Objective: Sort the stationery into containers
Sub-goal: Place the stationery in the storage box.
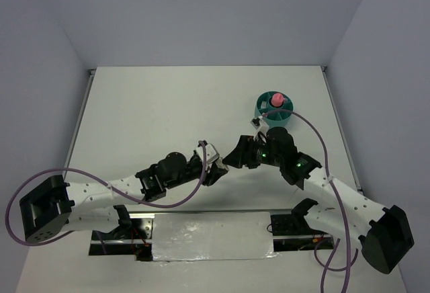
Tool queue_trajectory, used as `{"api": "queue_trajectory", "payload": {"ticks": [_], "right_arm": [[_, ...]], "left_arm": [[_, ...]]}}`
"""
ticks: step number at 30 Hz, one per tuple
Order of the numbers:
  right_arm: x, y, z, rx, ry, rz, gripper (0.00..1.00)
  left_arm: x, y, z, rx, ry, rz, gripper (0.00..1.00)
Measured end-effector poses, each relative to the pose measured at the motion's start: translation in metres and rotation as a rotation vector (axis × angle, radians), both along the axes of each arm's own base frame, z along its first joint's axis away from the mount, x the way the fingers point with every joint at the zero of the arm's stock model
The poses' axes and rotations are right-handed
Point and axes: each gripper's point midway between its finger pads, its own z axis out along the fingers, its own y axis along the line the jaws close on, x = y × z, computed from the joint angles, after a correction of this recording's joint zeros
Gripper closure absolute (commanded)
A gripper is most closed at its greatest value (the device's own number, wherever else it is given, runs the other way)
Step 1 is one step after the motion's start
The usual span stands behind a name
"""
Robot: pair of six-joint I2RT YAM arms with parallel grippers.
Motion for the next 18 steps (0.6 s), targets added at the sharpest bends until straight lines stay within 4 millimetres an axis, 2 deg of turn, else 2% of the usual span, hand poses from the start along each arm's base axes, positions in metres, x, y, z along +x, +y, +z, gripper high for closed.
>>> {"api": "queue_trajectory", "payload": {"ticks": [1, 6, 9, 10, 11, 13, 16, 17, 18], "right_arm": [[0.0, 0.003, -0.002, 0.001, 0.006, 0.008, 0.37], [-0.006, 0.016, -0.006, 0.015, 0.025, 0.054, 0.47], [-0.011, 0.023, -0.005, 0.038, 0.024, 0.091, 0.62], [-0.012, 0.024, -0.006, 0.04, 0.021, 0.096, 0.79], [-0.011, 0.023, -0.008, 0.036, 0.017, 0.093, 0.88], [-0.01, 0.021, -0.012, 0.039, 0.038, 0.071, 0.97], [-0.011, 0.019, -0.015, 0.038, 0.049, 0.063, 1.0], [-0.011, 0.019, -0.015, 0.039, 0.048, 0.061, 1.0], [-0.01, 0.019, -0.014, 0.039, 0.045, 0.059, 1.0]], "left_arm": [[-0.001, -0.001, -0.001, 0.003, 0.0, -0.006, 0.72], [-0.003, -0.003, -0.008, 0.025, 0.001, -0.03, 0.69], [-0.003, -0.004, -0.011, 0.031, 0.005, -0.034, 0.68], [-0.003, -0.004, -0.012, 0.033, 0.006, -0.034, 0.68], [-0.003, -0.004, -0.011, 0.032, 0.005, -0.033, 0.68], [-0.002, -0.004, -0.013, 0.04, 0.005, -0.029, 0.69], [-0.001, -0.004, -0.016, 0.052, 0.009, -0.021, 0.66], [-0.001, -0.004, -0.016, 0.056, 0.009, -0.018, 0.63], [0.0, -0.004, -0.015, 0.056, 0.008, -0.013, 0.54]]}}
